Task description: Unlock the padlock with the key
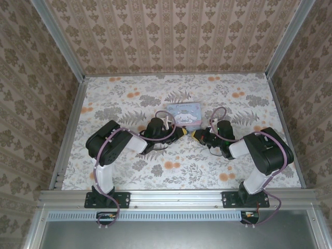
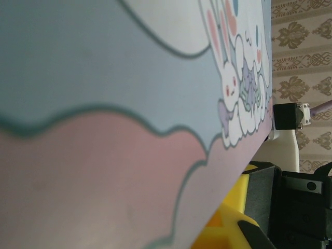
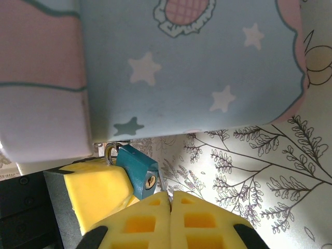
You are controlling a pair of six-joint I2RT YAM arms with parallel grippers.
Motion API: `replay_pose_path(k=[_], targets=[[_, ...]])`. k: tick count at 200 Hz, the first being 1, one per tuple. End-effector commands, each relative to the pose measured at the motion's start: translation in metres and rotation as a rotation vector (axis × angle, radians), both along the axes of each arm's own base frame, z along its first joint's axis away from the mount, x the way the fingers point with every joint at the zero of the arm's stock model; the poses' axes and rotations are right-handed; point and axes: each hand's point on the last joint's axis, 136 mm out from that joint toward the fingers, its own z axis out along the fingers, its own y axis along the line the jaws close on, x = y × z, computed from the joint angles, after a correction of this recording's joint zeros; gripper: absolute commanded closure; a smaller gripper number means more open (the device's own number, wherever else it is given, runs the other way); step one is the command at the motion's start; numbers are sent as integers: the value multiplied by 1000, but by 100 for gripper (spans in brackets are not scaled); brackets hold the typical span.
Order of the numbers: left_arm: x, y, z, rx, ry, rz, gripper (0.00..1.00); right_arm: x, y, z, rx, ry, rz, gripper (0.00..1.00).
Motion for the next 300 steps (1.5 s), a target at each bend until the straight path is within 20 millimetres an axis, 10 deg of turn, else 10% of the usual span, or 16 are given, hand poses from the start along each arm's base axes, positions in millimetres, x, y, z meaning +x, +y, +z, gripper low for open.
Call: replay_pose_path(k=[1, 300], targets=[[-2, -7, 5, -36, -1, -23, 100, 7, 4, 20, 30, -54, 3, 100], [-1, -7, 1, -26, 2, -15, 100, -8, 5, 1, -2, -21, 10, 100]])
